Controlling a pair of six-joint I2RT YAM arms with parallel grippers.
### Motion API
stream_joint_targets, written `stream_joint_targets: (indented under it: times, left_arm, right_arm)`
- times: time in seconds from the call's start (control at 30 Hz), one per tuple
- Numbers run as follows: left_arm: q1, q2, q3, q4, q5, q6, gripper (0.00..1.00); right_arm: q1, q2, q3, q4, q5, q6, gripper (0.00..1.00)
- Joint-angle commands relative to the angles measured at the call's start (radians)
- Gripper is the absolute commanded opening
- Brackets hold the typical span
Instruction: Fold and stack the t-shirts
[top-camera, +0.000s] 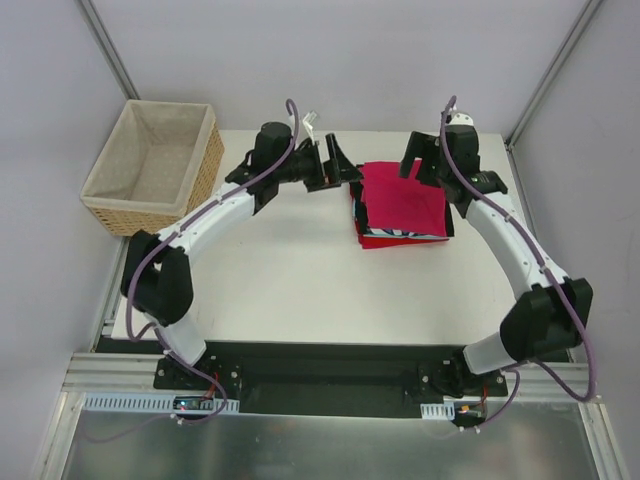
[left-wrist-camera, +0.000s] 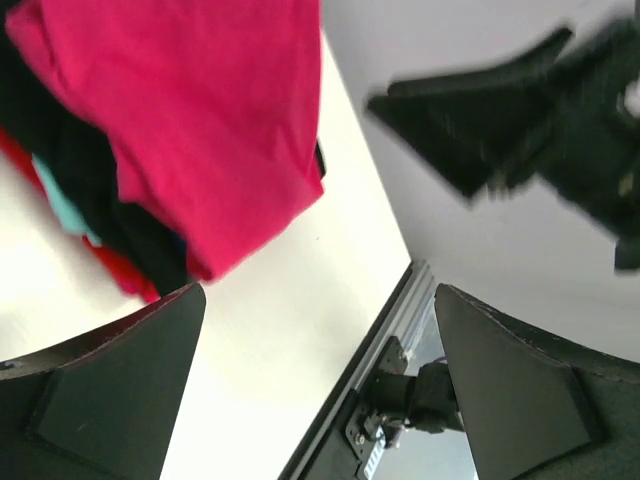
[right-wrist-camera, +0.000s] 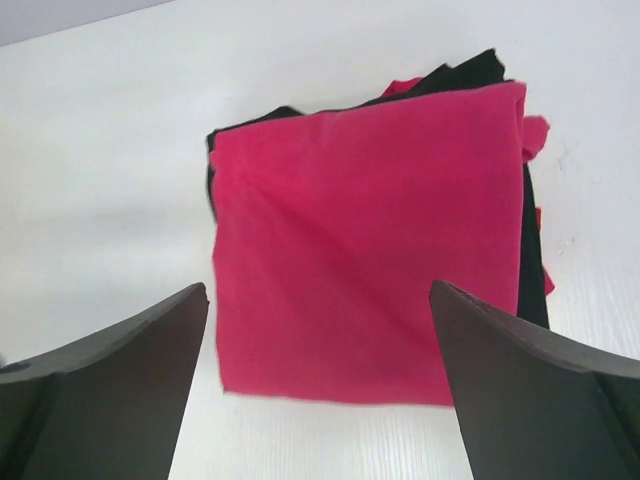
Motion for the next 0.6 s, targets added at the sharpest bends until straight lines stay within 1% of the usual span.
stream_joint_targets:
  times: [0.0, 0.03, 0.07, 0.1, 0.17, 0.2, 0.27, 0.43, 0.57]
  left_arm:
    - [-0.055, -0.131, -0.214, -0.055, -0.061, 0.065, 0.99]
    - [-0.061, -0.179, -0.246, -0.055, -0.067, 0.068, 0.99]
    - [-0.064, -0.202, -0.305, -0.055, -0.074, 0.068, 0.99]
    - [-0.07, -0.223, -0.335, -0.055, -0.08, 0.065, 0.99]
    - [-0.075, -0.283, -0.407, -0.049, -0.086, 0.069, 0.99]
    - [-0.076, -0.3, -0.427, -0.047, -0.09, 0.075, 0.99]
    - [-0.076, -0.339, -0.476, -0.046, -0.094, 0.086, 0.99]
    - [-0.076, -0.363, -0.51, -0.046, -0.095, 0.111, 0.99]
    - [-0.075, -0.336, -0.484, -0.047, -0.094, 0.118, 0.99]
  right_arm:
    - [-0.061, 0.143, 0.094, 0.087, 0.001, -0.014, 0.97]
    - [-0.072, 0.168, 0.11, 0.099, -0.023, -0.014, 0.97]
    - [-0.078, 0.195, 0.157, 0.107, -0.027, -0.015, 0.97]
    - [-0.089, 0.246, 0.182, 0.11, -0.033, -0.018, 0.97]
    - [-0.1, 0.295, 0.232, 0.112, -0.05, -0.023, 0.97]
    - [-0.112, 0.318, 0.278, 0.115, -0.056, -0.018, 0.96]
    - [-0.123, 0.374, 0.312, 0.121, -0.077, -0.012, 0.96]
    - [-0.146, 0.476, 0.416, 0.122, -0.105, -0.009, 0.97]
    - [-0.152, 0.547, 0.43, 0.134, -0.111, 0.003, 0.97]
